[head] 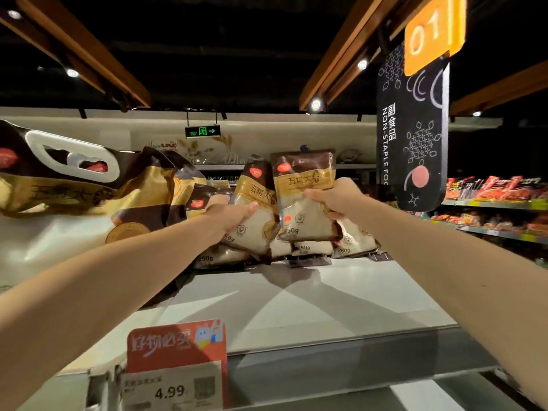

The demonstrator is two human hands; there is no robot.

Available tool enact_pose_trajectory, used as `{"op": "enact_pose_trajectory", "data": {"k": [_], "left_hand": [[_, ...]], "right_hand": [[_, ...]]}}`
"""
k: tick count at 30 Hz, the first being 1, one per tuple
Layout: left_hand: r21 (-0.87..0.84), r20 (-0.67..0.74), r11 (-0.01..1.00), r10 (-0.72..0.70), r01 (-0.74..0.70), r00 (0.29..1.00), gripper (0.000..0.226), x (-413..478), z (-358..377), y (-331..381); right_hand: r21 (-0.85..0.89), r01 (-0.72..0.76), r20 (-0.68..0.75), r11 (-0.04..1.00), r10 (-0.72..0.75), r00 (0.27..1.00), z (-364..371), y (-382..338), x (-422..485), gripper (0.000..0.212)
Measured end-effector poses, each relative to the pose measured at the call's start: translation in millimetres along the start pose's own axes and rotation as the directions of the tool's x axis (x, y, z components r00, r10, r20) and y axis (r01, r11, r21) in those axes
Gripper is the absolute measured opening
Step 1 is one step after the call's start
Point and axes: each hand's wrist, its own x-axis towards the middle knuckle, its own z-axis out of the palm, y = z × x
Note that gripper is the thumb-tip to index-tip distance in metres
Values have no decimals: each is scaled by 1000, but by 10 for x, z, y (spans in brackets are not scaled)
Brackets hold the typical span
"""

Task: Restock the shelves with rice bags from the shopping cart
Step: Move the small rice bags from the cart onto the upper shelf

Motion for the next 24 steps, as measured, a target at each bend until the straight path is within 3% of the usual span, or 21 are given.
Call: {"op": "enact_pose_trajectory", "data": {"k": [2, 5, 8, 10, 12, 14, 16, 19, 24], "left_hand": [[-49, -9, 998, -34, 34, 999, 38, 60, 64, -58], [-41, -27, 999, 4, -5, 1000, 39, 144, 200, -175], [243, 42, 964, 102, -109, 994, 33, 140, 294, -241], [484, 65, 864, 121, -137, 991, 37, 121, 239, -198], [587, 76, 801, 91, -118, 993, 34, 127, 133, -112], [614, 87, 786, 27, -75, 996, 32, 112, 40, -35], [569, 92, 819, 24, -72, 996, 28, 106, -3, -5], [349, 106, 934, 46, -80, 993, 31, 230, -3, -66], [54, 91, 998, 36, -41, 995, 35, 313, 105, -166]], "right_hand": [[77, 25, -60, 997, -20, 998, -38, 59, 84, 13], [43, 3, -53, 999, -1, 999, -13, 216, 225, 15], [38, -95, 29, 995, 94, 995, 95, 377, 301, 16], [45, -172, 92, 984, 168, 982, 188, 473, 320, 25], [3, -214, 168, 977, 211, 963, 265, 537, 326, 35], [-4, -220, 152, 976, 218, 964, 319, 553, 335, 39], [10, -214, 86, 977, 212, 973, 343, 548, 338, 38], [43, -224, 57, 974, 222, 973, 330, 549, 341, 23], [-12, -239, 26, 971, 239, 971, 222, 595, 425, 34]]}}
